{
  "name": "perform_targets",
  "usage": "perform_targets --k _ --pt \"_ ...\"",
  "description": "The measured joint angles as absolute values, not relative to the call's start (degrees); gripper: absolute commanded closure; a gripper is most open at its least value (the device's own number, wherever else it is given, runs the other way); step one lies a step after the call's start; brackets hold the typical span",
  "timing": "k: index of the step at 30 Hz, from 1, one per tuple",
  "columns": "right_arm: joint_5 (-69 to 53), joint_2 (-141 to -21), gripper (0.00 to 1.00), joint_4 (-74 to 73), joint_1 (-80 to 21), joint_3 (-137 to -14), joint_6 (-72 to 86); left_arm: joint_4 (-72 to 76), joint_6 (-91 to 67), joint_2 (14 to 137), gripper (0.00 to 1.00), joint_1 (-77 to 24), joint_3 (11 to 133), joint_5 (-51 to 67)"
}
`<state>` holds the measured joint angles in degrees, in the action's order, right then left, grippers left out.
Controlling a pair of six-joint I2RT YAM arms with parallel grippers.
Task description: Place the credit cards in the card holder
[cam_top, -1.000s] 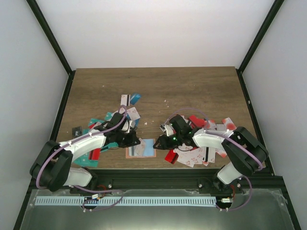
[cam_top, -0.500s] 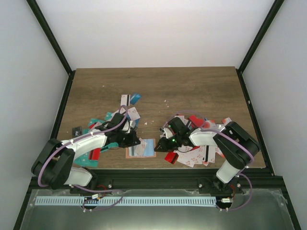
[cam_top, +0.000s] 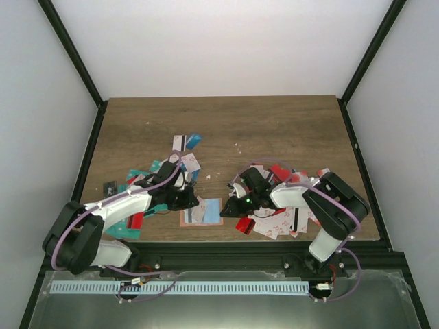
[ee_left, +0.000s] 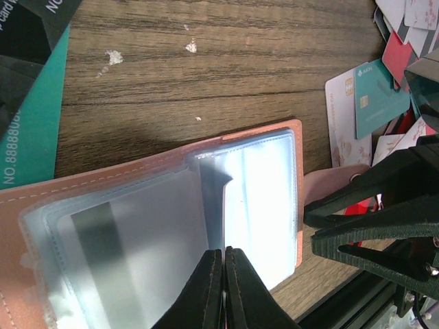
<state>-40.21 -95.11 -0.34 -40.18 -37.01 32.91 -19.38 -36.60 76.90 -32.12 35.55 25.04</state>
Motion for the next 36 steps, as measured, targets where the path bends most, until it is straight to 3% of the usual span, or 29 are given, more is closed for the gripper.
perform_targets --k 17,36 --pt "-42.37 -97.69 0.79 -0.89 -39.81 -38.98 31.31 -11.49 -36.16 81.65 0.96 -32.12 35.09 27.92" --pt "-43.97 -98.83 0.82 -0.93 -39.4 -39.62 31.11 2.5 -39.66 80.07 0.96 -32.18 26.68 28.62"
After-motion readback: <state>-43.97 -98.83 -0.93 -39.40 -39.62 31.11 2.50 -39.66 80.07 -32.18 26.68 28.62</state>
